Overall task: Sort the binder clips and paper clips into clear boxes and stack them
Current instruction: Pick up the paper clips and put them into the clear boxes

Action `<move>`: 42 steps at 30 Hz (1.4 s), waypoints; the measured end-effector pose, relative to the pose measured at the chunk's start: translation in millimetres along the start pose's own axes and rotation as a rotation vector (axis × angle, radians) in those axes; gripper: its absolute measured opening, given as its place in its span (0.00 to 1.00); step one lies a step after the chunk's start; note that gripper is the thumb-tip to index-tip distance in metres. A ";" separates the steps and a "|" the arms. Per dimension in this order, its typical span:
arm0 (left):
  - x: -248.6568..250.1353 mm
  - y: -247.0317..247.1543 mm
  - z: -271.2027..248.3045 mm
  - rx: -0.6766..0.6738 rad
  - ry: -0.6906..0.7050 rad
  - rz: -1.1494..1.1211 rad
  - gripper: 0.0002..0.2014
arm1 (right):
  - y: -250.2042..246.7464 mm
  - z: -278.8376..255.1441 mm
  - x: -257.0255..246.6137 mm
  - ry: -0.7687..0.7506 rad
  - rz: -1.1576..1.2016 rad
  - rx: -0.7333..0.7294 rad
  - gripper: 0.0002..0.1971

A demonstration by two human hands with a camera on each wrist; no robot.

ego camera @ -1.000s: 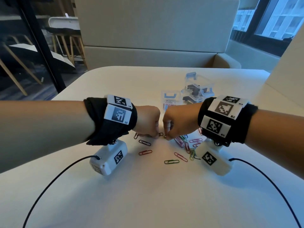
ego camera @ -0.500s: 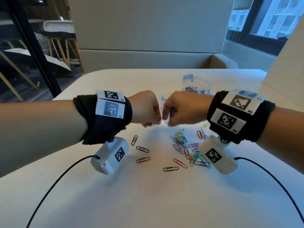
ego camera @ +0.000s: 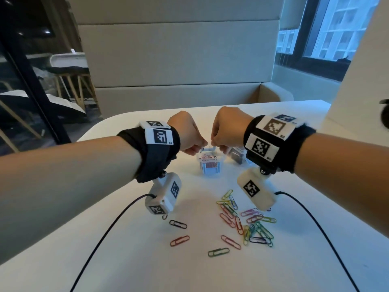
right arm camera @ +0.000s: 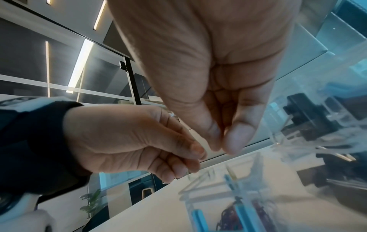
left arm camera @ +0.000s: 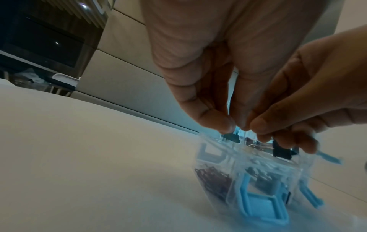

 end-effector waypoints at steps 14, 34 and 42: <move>-57.0 11.3 -70.3 -0.247 0.042 0.410 0.07 | 53.0 -66.2 -52.9 -0.239 0.088 -0.268 0.06; -90.1 18.7 -95.3 -0.294 -0.009 0.596 0.06 | 98.3 -85.0 -89.4 -0.351 -0.092 -0.416 0.07; -80.4 17.1 -103.0 -0.232 0.059 0.599 0.06 | 76.5 -114.2 -79.6 -0.430 -0.109 -0.408 0.04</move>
Point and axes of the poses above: each hand's wrist, its own z-axis towards the middle knuckle, its own y-axis out of the palm, x = y × z, the point moved 10 cm from there along z, towards the middle knuckle, and after that the axes turned 5 degrees about -y, right-handed, at the moved point
